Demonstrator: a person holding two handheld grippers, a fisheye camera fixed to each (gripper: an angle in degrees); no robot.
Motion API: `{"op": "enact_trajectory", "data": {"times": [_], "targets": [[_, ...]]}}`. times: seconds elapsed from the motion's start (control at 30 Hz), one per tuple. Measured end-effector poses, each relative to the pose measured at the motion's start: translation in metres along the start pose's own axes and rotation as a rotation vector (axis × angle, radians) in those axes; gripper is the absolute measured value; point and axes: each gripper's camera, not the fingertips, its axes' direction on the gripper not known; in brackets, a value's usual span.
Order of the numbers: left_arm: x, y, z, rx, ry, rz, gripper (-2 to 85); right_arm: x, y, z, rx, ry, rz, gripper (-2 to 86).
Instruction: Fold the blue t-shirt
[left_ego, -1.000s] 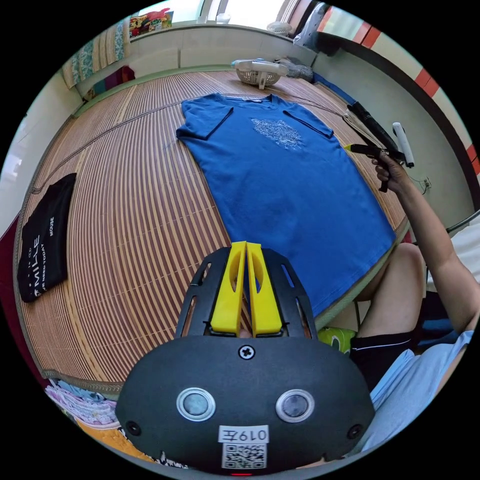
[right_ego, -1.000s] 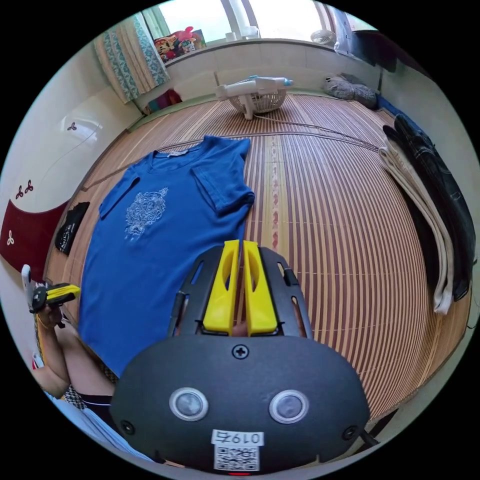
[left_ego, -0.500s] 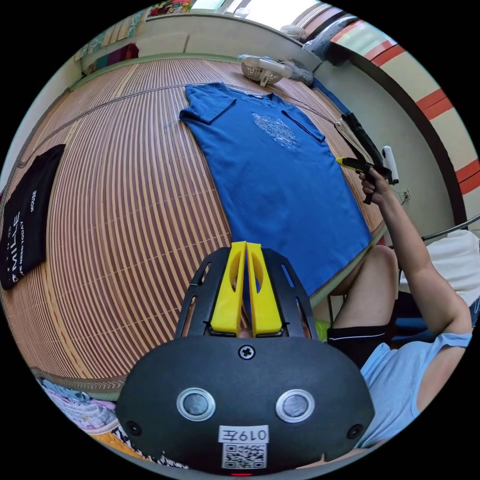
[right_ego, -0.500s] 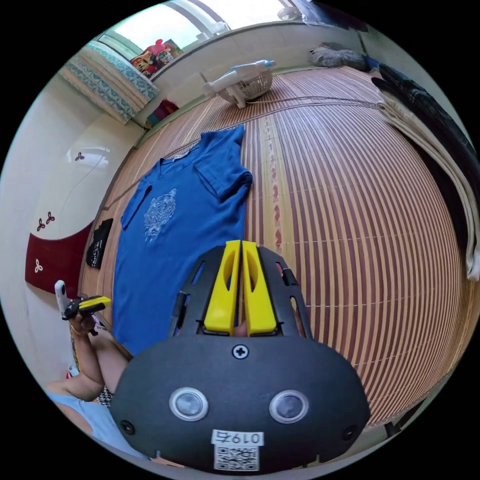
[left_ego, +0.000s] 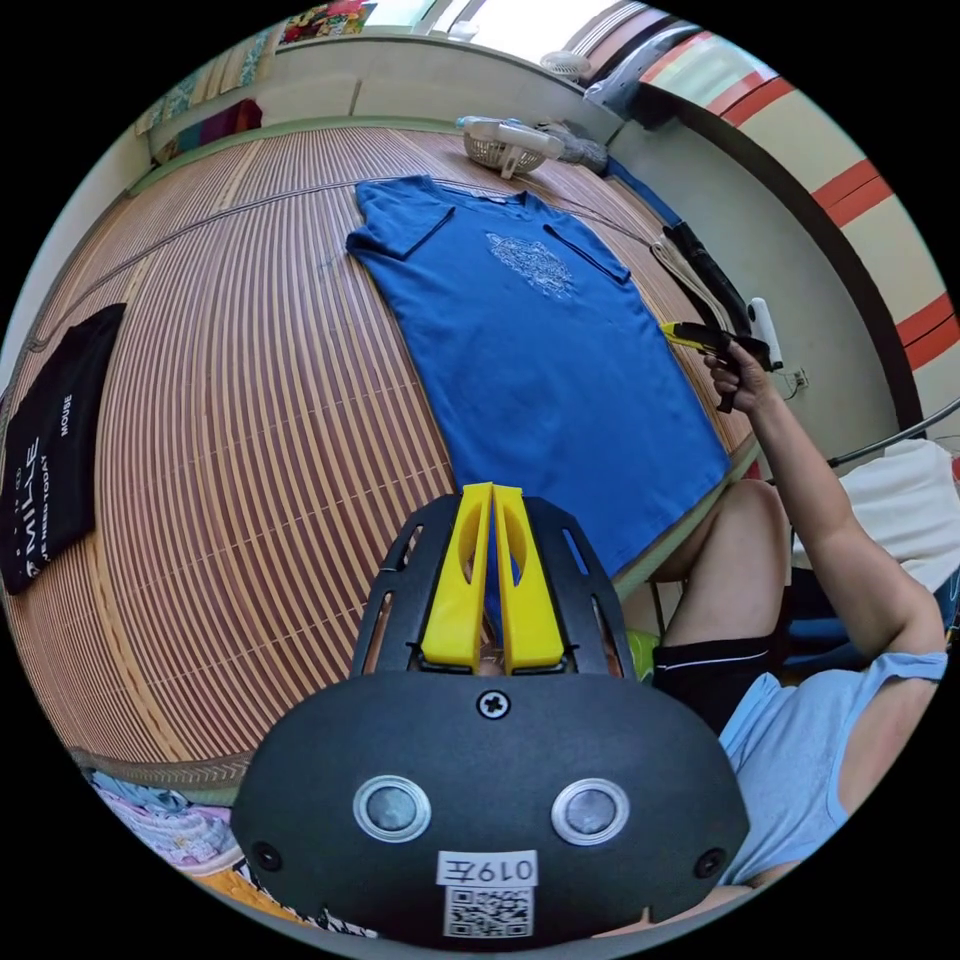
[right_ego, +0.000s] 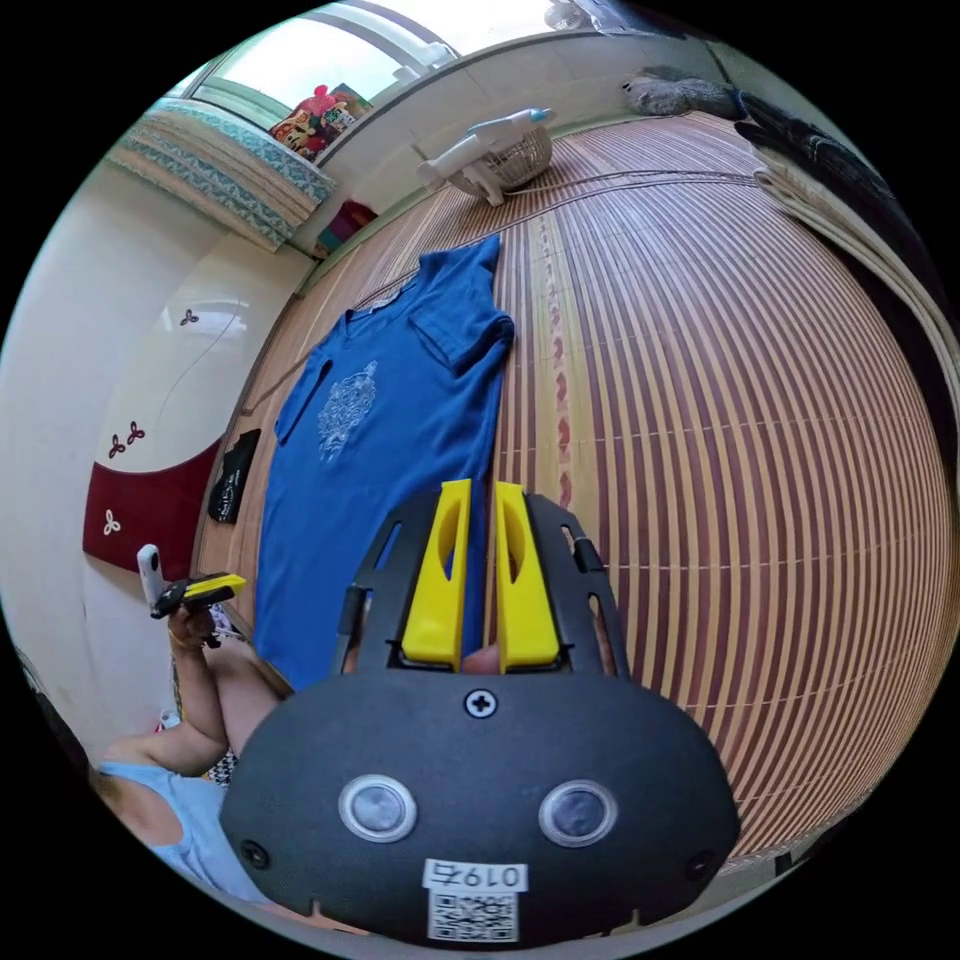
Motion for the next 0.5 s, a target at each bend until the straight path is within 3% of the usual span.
{"op": "enact_trajectory", "data": {"times": [0.37,0.5], "targets": [[-0.068,0.026,-0.001,0.008,0.221,-0.127,3.9,0.028,0.028,-0.018,0.051,-0.095,0.04,-0.8],[-0.072,0.029,0.013,-0.057,0.156,-0.132,5.7,0.021,0.036,-0.015,0.033,-0.028,0.008,-0.3]]}}
